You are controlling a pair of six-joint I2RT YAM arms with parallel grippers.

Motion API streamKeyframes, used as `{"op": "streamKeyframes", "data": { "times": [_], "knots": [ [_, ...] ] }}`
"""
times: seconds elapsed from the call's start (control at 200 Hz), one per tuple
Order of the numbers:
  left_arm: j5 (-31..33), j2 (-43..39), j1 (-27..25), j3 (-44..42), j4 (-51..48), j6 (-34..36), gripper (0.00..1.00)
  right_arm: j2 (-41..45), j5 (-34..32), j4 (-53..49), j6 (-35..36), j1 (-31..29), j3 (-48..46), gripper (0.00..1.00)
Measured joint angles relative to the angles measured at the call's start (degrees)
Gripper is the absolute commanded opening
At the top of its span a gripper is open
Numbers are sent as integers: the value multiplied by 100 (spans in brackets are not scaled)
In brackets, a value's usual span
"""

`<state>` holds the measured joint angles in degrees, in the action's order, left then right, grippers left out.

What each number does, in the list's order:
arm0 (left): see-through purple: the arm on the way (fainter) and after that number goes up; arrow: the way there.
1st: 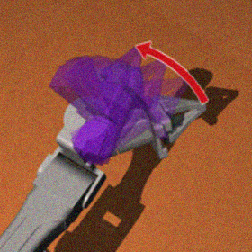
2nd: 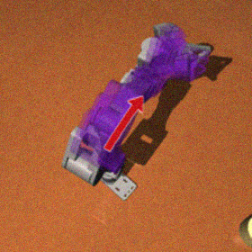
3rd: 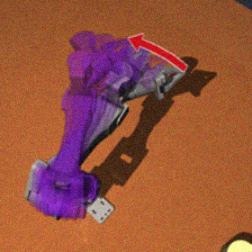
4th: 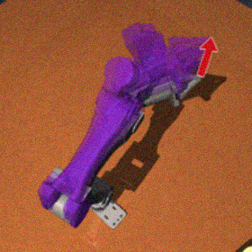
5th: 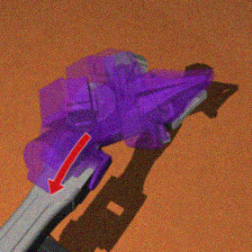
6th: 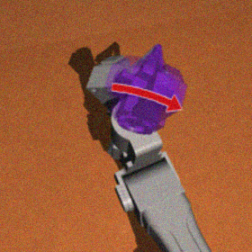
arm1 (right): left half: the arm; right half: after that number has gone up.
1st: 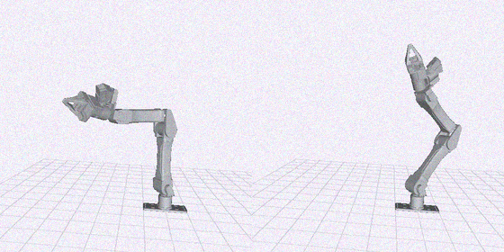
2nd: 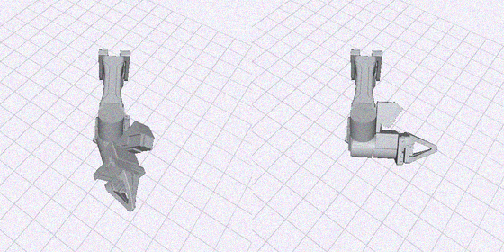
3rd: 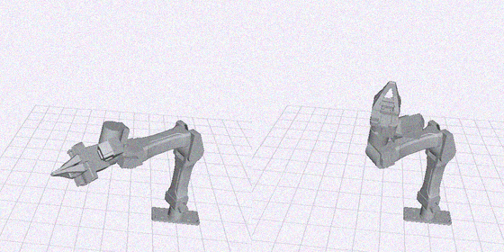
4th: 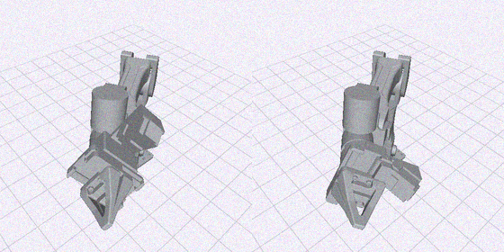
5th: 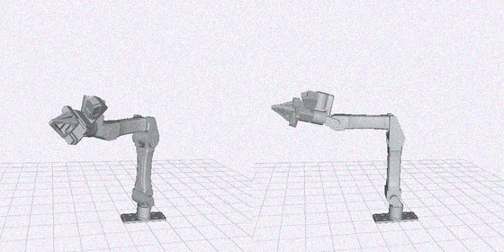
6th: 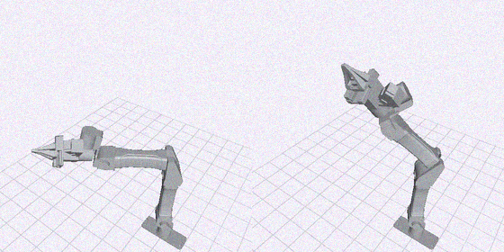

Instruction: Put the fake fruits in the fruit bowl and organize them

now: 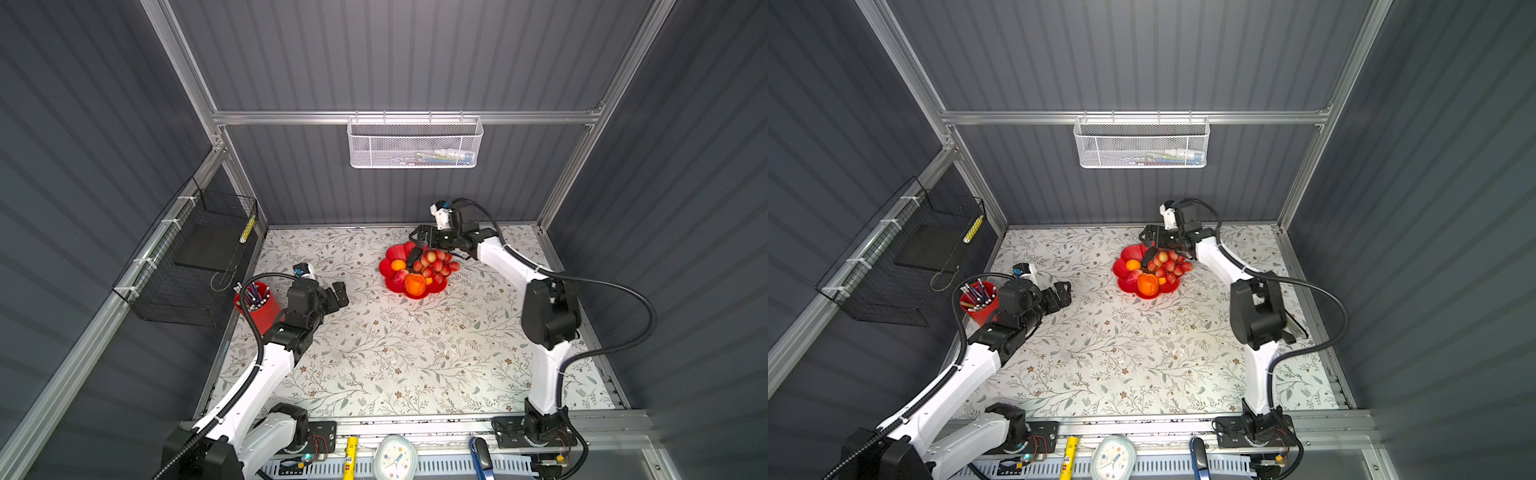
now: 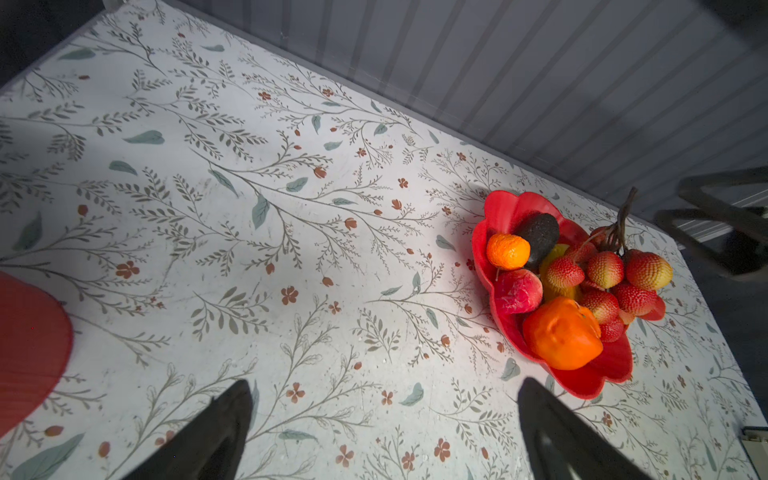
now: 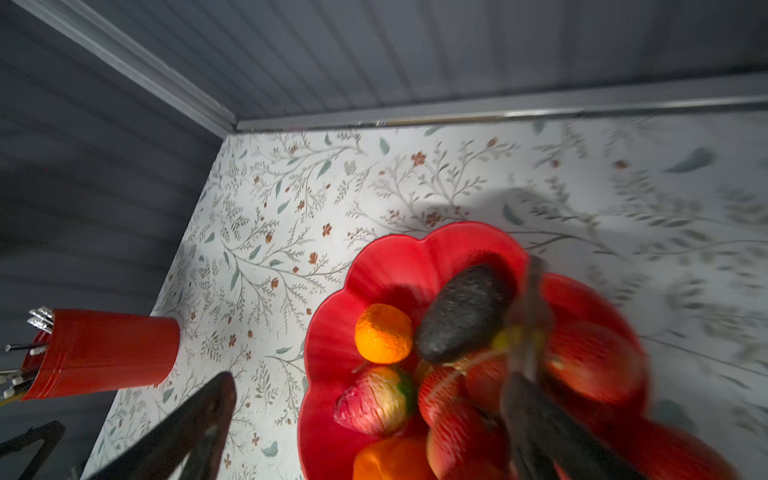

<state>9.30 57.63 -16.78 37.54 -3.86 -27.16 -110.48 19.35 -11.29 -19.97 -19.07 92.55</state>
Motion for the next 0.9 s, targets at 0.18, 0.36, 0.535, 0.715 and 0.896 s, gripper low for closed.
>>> {"op": "streamKeyframes", "data": {
  "times": [0.18, 0.36, 0.535, 0.715, 0.896],
  "knots": [
    [750, 13, 0, -214, 739, 643, 100, 2601, -929, 1154, 404, 446, -2260, 99],
    [1676, 527, 11, -1268, 2387, 1572, 100, 4422, -2149, 1843, 898, 673, -4284, 99],
    [1836, 1718, 411, -1663, 3482, 2168, 100, 4546, -3053, 2520, 1163, 1471, -6039, 99],
    [1484, 2728, 968, -1672, 4522, 2258, 100, 3816, -3261, 3952, 1434, 1823, -6940, 99],
    [1202, 3355, 1016, -1545, 5298, 2474, 100, 2677, -2994, 5934, 1705, 1869, -7628, 99]
  ]
}}
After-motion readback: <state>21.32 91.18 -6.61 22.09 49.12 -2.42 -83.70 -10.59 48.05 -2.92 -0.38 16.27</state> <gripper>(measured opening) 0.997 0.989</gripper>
